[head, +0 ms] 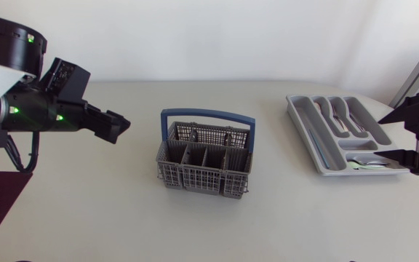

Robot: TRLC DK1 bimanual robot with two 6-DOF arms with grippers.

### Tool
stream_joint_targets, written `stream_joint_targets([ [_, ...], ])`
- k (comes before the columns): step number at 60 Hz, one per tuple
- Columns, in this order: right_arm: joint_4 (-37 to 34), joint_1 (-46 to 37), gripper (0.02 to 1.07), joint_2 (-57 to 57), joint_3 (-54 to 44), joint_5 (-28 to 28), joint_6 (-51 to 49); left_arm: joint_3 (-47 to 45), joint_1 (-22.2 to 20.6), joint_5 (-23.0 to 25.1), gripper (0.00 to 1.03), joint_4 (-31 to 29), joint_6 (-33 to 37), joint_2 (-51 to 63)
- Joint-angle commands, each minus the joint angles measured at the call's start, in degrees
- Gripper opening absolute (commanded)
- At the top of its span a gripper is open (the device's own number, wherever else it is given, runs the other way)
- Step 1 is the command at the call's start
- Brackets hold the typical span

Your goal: Sort the cutlery from the basket into the organizer compartments.

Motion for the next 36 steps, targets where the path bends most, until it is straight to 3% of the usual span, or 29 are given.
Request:
stream_joint_targets([
  [1,-1.56,5.43,1.03,-4.44,-5.25,-0.68,7.22,-3.22,1.33,1.57,0.99,1.35,2.36,1.00],
  [16,3.45,28.02,1.03,-10.95,-10.61,0.99,31.04,-6.39,2.38,4.21,0.99,4.25,5.96,6.89],
  [23,12.15,38.13,1.03,-8.40,-12.90,6.70,41.67,-6.30,1.42,4.30,0.99,5.31,7.11,11.28],
  [36,20.59,46.48,1.03,0.39,-12.02,12.86,50.82,-5.95,-2.45,4.65,0.99,6.98,8.34,16.20],
])
